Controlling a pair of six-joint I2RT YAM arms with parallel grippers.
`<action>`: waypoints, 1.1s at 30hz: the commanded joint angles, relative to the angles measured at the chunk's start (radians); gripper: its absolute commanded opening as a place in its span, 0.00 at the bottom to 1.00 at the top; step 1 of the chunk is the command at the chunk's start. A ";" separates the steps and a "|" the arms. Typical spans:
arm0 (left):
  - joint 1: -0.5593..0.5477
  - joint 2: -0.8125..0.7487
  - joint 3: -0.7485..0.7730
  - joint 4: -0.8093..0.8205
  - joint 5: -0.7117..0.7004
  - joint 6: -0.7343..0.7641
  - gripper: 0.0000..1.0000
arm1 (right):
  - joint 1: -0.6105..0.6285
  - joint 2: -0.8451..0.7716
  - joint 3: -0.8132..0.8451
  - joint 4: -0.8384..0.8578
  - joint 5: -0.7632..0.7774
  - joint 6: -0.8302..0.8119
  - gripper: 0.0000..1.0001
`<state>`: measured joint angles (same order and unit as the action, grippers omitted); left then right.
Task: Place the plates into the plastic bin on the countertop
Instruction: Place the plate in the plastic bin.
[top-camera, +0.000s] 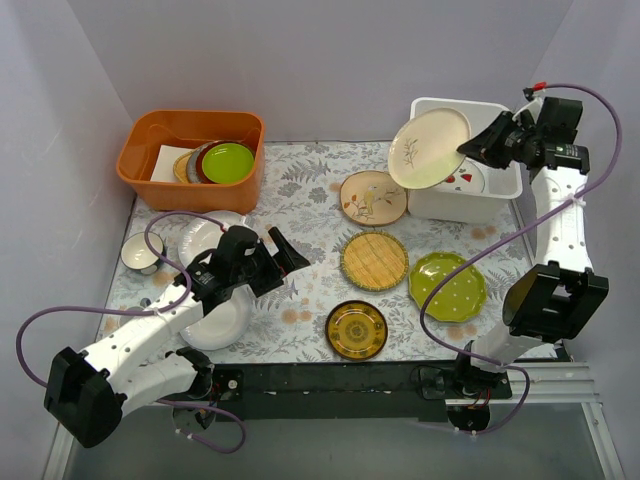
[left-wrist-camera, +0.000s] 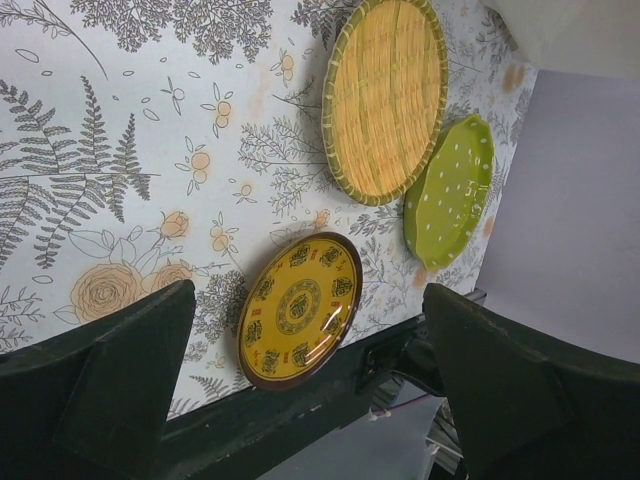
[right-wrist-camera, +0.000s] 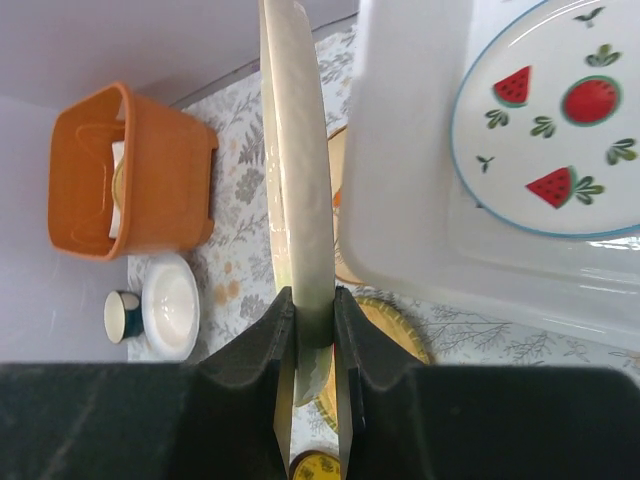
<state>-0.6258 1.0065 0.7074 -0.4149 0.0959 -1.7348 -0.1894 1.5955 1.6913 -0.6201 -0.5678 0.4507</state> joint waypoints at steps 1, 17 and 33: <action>-0.005 -0.017 -0.017 0.028 0.016 -0.005 0.98 | -0.073 -0.071 0.007 0.163 -0.058 0.089 0.01; -0.005 -0.025 -0.069 0.044 0.018 -0.005 0.98 | -0.170 0.058 0.126 0.135 -0.008 0.121 0.01; -0.005 -0.028 -0.114 0.080 0.038 0.001 0.98 | -0.170 0.185 0.148 0.131 0.016 0.095 0.01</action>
<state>-0.6258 0.9974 0.6117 -0.3542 0.1204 -1.7363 -0.3542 1.8030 1.8183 -0.6231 -0.4805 0.5232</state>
